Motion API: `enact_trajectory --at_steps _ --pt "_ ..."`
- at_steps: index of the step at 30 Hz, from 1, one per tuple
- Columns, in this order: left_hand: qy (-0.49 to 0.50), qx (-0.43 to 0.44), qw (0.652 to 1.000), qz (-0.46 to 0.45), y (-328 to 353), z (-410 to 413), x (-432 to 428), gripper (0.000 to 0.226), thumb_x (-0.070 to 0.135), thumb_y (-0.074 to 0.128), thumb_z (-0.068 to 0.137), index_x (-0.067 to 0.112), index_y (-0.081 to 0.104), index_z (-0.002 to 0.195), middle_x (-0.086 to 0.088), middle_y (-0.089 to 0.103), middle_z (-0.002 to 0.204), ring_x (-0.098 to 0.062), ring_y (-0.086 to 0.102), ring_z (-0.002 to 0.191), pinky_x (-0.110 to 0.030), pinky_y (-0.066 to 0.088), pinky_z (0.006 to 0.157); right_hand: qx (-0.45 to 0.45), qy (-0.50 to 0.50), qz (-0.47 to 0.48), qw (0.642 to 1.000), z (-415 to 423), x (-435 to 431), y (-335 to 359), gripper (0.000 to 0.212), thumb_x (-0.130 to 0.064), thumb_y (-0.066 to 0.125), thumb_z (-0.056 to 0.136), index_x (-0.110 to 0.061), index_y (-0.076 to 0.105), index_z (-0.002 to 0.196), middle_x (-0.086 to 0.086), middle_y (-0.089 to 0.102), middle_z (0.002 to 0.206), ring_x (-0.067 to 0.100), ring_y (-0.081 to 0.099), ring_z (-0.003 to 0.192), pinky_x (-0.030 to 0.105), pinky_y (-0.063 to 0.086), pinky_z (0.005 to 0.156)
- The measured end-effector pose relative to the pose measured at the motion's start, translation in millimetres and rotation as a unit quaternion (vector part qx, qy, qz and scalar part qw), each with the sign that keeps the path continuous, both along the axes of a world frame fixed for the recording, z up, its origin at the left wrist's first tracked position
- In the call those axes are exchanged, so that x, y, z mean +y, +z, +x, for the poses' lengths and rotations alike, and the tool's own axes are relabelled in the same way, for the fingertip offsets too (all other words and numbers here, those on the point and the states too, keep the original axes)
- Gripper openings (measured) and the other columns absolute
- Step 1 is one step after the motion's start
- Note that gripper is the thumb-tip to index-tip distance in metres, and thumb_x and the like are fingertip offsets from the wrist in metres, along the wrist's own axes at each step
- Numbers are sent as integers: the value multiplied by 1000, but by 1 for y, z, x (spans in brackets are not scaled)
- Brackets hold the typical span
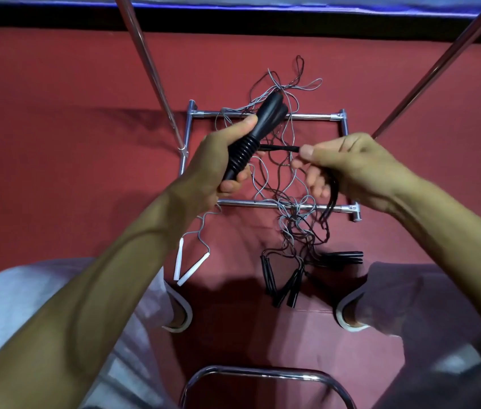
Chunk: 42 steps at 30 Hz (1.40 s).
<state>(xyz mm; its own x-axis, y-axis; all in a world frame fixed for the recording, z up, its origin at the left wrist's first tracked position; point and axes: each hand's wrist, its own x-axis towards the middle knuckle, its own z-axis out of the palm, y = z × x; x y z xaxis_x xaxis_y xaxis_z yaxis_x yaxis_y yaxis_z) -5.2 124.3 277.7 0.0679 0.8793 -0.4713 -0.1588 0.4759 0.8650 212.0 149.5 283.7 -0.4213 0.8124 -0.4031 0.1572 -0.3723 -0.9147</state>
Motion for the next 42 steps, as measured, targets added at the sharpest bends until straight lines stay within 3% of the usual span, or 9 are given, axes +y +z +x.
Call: enact_trajectory --at_steps 4,9,15,17,19,21,28,38,42 --pt "2 16 999 31 7 1 0 35 42 54 102 7 59 99 10 54 48 -9 37 34 -14 16 34 22 8 -146 989 4 12 5 35 -31 58 96 2 69 101 -7 44 48 4 33 36 15 27 37" --pt "10 25 999 21 8 -4 1 33 42 55 101 12 57 87 8 54 48 -8 36 32 -13 15 34 -70 59 215 972 1 4 0 15 -8 62 101 0 67 113 -3 42 44 11 35 39 22 29 43" --pt "-66 9 996 -61 3 -15 5 46 57 49 99 14 58 88 -5 41 49 -8 22 29 -11 11 34 -297 129 534 781 14 8 9 13 -21 80 90 -12 81 98 2 73 65 13 64 53 29 52 66" --pt "-69 13 996 -57 2 -15 6 50 57 48 98 9 60 96 -5 39 49 -8 22 28 -11 12 34 -287 119 460 831 14 9 10 21 -26 71 97 -9 80 87 -2 70 59 10 64 49 27 53 60" --pt "-55 37 997 -40 1 -11 6 44 55 53 98 13 58 87 -7 38 50 -9 24 28 -12 14 33 -201 124 246 940 9 9 10 34 -24 62 102 1 74 82 6 69 58 12 63 43 23 50 48" --pt "-42 98 994 -4 -5 -6 5 46 55 61 94 12 58 78 -9 42 49 -14 29 30 -14 19 35 -101 92 27 990 4 9 14 35 -23 57 101 2 67 79 9 64 53 16 55 37 20 41 37" --pt "-70 449 872 181 -26 15 -3 48 62 57 89 19 61 68 7 50 48 -16 51 52 -31 36 52 -8 61 -195 979 7 19 9 31 -22 41 107 -12 49 79 -7 31 39 2 22 32 18 11 38" --pt "-169 577 751 274 -33 11 -11 68 86 66 62 26 55 91 7 57 68 -25 55 68 -32 41 61 18 21 -247 969 -6 3 -2 32 -18 37 109 -5 55 87 -7 32 41 2 23 30 16 14 34" --pt "-153 596 736 282 -30 25 -17 46 68 59 75 28 59 97 1 63 76 -33 61 75 -33 40 62 38 72 -200 976 -13 -7 1 37 -16 41 108 2 62 84 -3 33 41 3 23 30 19 12 36"
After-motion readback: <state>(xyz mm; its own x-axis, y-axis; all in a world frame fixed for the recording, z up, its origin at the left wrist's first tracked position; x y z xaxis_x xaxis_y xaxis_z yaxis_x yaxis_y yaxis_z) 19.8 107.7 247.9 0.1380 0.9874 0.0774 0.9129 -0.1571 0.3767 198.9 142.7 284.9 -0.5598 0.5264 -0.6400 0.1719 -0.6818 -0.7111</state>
